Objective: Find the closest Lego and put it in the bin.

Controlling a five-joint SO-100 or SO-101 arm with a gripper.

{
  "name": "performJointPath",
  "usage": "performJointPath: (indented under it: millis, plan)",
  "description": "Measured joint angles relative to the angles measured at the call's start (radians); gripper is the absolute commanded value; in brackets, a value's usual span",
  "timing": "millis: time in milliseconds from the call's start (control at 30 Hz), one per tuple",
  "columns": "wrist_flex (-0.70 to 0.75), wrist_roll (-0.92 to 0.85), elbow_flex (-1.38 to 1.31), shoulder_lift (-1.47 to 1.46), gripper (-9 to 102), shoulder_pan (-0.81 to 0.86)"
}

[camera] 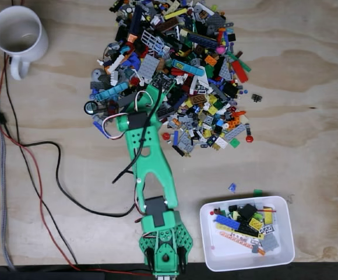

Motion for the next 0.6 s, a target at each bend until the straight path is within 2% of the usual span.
performJointPath:
  millis: [167, 267, 367, 467, 600]
  plan:
    - [0.172, -0.110, 0.035, 0.278, 0, 0.173]
    - [0.204, -0.158, 0.094, 0.382, 0, 0.353]
    - [0.206, -0.213, 0.176, 0.454, 0, 0.454]
    - [0.184, -0.302, 0.253, 0.497, 0, 0.673]
    - [0.138, -0.430, 0.324, 0.517, 0, 1.048]
